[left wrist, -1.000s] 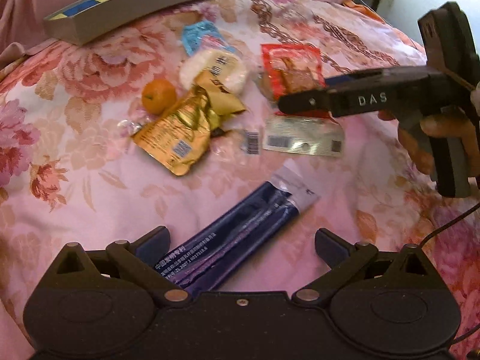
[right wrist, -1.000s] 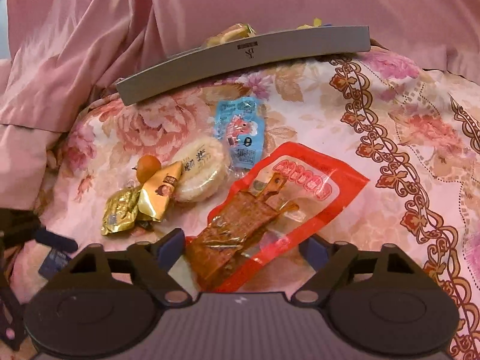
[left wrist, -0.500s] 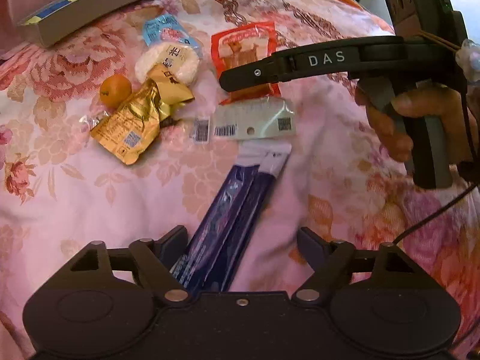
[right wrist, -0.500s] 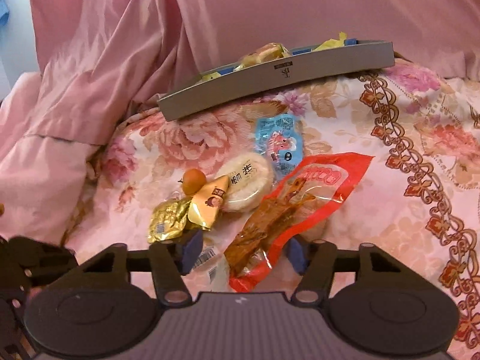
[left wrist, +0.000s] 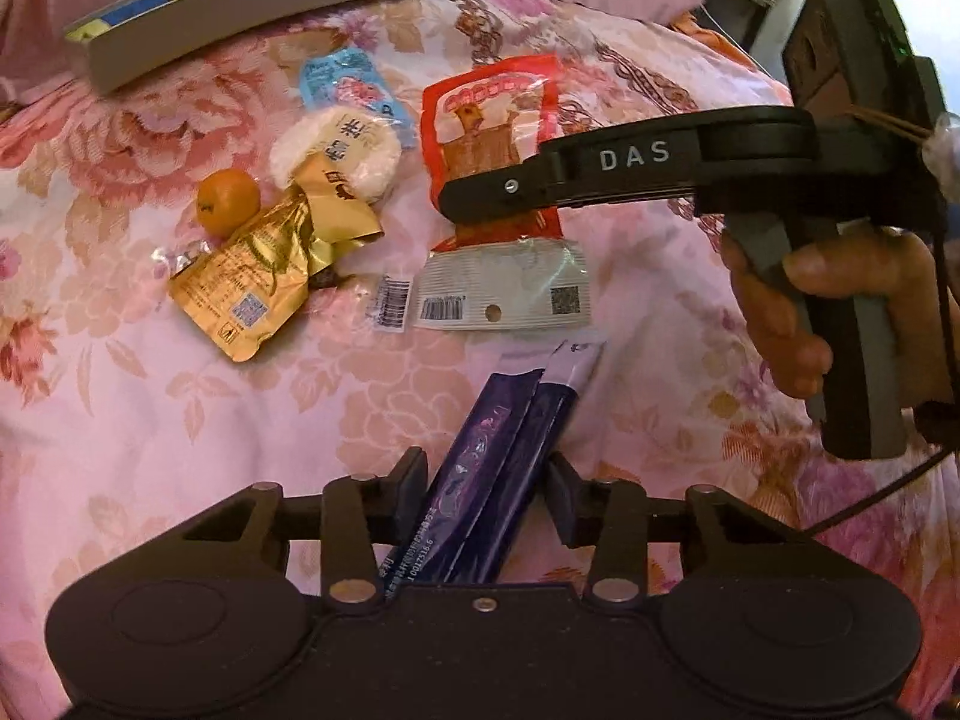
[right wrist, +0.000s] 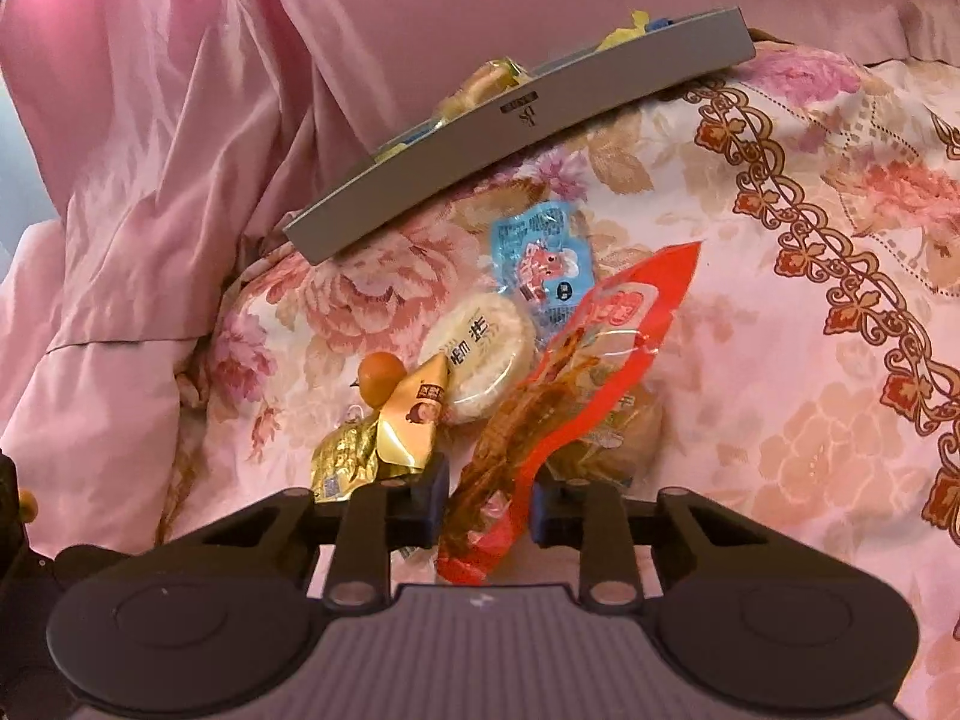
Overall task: Organize snacks
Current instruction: 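Grasp the blue tube with the left gripper while the right gripper grasps the red spicy strip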
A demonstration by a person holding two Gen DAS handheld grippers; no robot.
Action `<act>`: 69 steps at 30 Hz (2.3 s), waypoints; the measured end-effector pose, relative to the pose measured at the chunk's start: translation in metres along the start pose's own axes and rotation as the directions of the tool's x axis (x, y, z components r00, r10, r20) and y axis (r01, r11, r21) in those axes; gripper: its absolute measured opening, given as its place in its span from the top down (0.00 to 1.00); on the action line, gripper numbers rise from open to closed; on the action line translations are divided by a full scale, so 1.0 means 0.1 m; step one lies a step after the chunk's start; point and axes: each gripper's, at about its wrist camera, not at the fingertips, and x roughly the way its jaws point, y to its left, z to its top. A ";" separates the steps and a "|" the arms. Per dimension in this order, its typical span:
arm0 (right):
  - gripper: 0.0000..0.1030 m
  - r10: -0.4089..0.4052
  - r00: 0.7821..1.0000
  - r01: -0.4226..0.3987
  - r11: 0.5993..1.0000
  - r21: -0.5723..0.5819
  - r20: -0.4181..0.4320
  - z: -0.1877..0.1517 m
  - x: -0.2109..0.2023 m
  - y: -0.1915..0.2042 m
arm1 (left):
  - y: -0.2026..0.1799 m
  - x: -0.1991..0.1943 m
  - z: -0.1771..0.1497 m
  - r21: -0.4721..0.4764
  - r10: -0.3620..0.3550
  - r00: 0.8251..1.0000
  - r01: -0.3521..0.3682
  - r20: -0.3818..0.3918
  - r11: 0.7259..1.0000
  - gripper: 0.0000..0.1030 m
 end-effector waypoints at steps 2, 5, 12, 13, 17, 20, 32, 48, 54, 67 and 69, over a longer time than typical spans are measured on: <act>0.74 0.005 1.000 -0.005 1.000 -0.011 0.001 0.00 -0.01 0.01 | 0.01 -0.02 -0.02 -0.030 0.003 1.000 -0.003 0.009 1.000 0.59; 0.76 0.004 1.000 -0.004 1.000 -0.027 0.004 0.02 -0.03 0.04 | 0.05 -0.06 -0.03 -0.109 0.016 1.000 -0.013 0.025 0.994 0.60; 0.78 -0.044 0.997 0.053 0.986 -0.159 0.056 0.09 -0.14 0.18 | 0.35 -0.11 -0.18 -0.458 0.016 0.995 0.031 0.099 0.889 0.60; 0.79 -0.047 0.997 0.057 0.982 -0.182 0.061 0.10 -0.15 0.20 | 0.37 -0.11 -0.19 -0.480 0.023 0.995 0.028 0.100 0.877 0.60; 0.79 -0.071 0.996 0.082 0.961 -0.264 0.052 0.10 -0.12 0.29 | 0.41 -0.07 -0.14 -0.480 0.026 0.996 0.016 0.081 0.877 0.59; 0.79 -0.084 0.995 0.097 0.944 -0.315 0.053 0.03 -0.08 0.35 | 0.36 0.00 -0.10 -0.435 0.044 0.998 -0.016 0.055 0.900 0.58; 0.75 -0.088 0.995 0.098 0.946 -0.310 0.046 0.10 0.15 0.42 | 0.29 0.09 0.03 -0.328 0.062 0.998 -0.055 0.011 0.943 0.60; 0.79 -0.091 0.980 0.153 0.911 -0.383 0.175 -0.08 -0.03 0.42 | 0.21 -0.06 -0.09 -0.357 0.070 0.994 -0.035 0.087 0.933 0.84; 0.81 -0.066 0.978 0.135 0.922 -0.363 0.197 -0.04 -0.11 0.40 | 0.24 -0.10 -0.11 -0.402 0.060 0.990 -0.004 0.126 0.916 0.88; 0.79 -0.128 0.984 0.166 0.902 -0.398 0.120 -0.10 0.05 0.47 | 0.26 -0.15 -0.13 -0.438 0.078 0.983 0.003 0.167 0.899 0.88; 0.76 -0.139 0.985 0.167 0.899 -0.405 0.098 -0.09 0.12 0.46 | 0.25 -0.18 -0.13 -0.437 0.091 0.980 -0.004 0.178 0.899 0.88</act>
